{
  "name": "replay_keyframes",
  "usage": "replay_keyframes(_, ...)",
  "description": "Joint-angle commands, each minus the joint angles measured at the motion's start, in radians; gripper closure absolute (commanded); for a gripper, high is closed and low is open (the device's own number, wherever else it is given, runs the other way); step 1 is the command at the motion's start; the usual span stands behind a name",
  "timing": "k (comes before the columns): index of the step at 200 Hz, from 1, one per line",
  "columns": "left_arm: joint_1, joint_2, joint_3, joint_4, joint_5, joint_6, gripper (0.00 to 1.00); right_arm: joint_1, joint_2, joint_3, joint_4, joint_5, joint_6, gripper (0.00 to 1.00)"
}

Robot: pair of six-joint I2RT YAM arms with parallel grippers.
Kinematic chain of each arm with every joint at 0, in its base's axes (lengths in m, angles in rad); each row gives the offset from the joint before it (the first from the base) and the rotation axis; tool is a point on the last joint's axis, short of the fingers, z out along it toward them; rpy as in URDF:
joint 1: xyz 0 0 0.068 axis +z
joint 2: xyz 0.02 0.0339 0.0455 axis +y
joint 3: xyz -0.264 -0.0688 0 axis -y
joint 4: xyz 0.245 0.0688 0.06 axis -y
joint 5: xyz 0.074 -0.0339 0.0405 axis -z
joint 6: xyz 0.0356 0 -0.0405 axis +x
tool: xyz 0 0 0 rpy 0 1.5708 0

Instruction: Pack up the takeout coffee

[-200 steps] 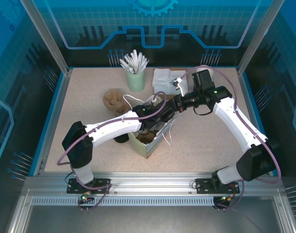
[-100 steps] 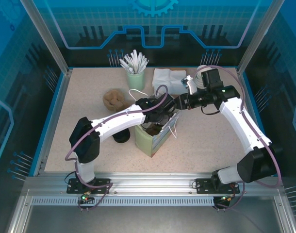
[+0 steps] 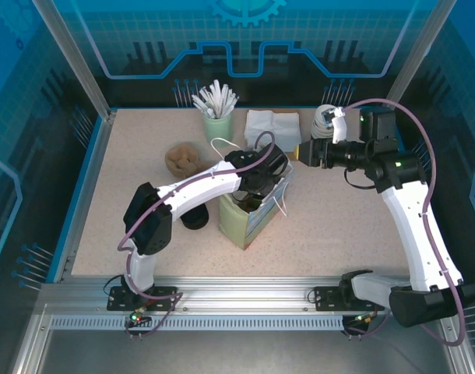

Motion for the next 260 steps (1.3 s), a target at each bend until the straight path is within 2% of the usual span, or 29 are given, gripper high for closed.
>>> replay_keyframes(1, 0.007, 0.082, 0.016, -0.099, 0.057, 0.035, 0.31, -0.014, -0.013, -0.038, -0.021, 0.043, 0.103, 0.5)
replay_keyframes(45, 0.008, 0.122, 0.023, -0.111, 0.088, 0.043, 0.31, -0.014, 0.007, -0.03, -0.118, 0.173, 0.323, 0.52)
replay_keyframes(72, 0.009, 0.141, 0.029, -0.11, 0.107, 0.041, 0.31, -0.013, 0.06, -0.003, -0.186, 0.15, 0.459, 0.55)
replay_keyframes(104, 0.009, 0.156, 0.025, -0.105, 0.122, 0.035, 0.31, -0.011, 0.1, 0.031, -0.253, 0.146, 0.546, 0.57)
replay_keyframes(189, 0.01, 0.147, 0.013, -0.076, 0.14, 0.016, 0.3, 0.039, 0.137, 0.09, -0.266, 0.146, 0.589, 0.55)
replay_keyframes(260, 0.031, 0.111, 0.163, -0.16, 0.126, -0.011, 0.14, 0.09, 0.19, 0.115, -0.265, 0.154, 0.592, 0.53)
